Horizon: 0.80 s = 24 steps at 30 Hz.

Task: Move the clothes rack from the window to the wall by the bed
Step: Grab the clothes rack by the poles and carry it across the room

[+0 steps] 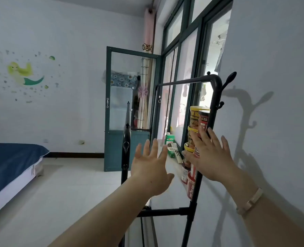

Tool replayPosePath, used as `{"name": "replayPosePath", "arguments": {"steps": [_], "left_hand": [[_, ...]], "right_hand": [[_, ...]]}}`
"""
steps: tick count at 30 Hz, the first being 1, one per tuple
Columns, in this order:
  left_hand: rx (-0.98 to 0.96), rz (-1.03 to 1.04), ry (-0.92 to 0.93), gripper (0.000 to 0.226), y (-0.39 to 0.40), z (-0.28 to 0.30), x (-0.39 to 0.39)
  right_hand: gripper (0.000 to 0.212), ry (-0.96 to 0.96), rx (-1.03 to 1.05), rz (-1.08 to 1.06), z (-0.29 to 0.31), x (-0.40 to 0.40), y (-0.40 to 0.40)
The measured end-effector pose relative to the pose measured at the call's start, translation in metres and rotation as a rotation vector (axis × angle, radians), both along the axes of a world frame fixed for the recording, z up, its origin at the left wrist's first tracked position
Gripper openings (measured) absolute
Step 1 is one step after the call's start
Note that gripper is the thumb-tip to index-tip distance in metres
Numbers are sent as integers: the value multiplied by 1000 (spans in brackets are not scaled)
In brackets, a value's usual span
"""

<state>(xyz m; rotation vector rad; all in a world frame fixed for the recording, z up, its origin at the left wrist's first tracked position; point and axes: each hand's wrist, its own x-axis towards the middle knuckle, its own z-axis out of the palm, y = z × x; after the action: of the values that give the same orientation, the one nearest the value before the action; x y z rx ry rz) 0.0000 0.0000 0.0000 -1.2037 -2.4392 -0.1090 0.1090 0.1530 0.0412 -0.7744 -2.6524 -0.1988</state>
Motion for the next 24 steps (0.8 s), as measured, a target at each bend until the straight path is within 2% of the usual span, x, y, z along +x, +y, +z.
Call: {"name": "replayPosePath", "arguments": {"steps": [2, 4, 6, 9, 12, 15, 17, 20, 22, 24], "left_hand": [[-20, 42, 53, 84, -7, -6, -3], [43, 44, 102, 84, -14, -18, -10], [150, 7, 160, 82, -21, -27, -13], [391, -105, 302, 71, -33, -36, -19], [642, -194, 371, 62, -37, -46, -28], [828, -223, 356, 67, -38, -56, -36], [944, -211, 306, 72, -38, -62, -41], [1087, -173, 130, 77, -34, -70, -45], [1202, -162, -109, 78, -29, -73, -44], [1323, -96, -441, 76, -24, -70, -45]], "right_hand": [[78, 1, 29, 8, -5, 0, 2], [74, 51, 37, 6, -9, 0, 6], [73, 173, 38, 26, -11, -2, 6], [75, 455, 14, 87, -12, -4, 2], [85, 696, -174, 191, -15, -6, 0], [83, 782, -427, 233, -16, -11, 3], [74, 808, -526, 229, -15, -17, 7], [53, 866, -676, 188, -18, -27, 16], [31, 924, -811, 149, -20, -35, 22], [16, 1006, -988, 110, -22, -42, 29]]}}
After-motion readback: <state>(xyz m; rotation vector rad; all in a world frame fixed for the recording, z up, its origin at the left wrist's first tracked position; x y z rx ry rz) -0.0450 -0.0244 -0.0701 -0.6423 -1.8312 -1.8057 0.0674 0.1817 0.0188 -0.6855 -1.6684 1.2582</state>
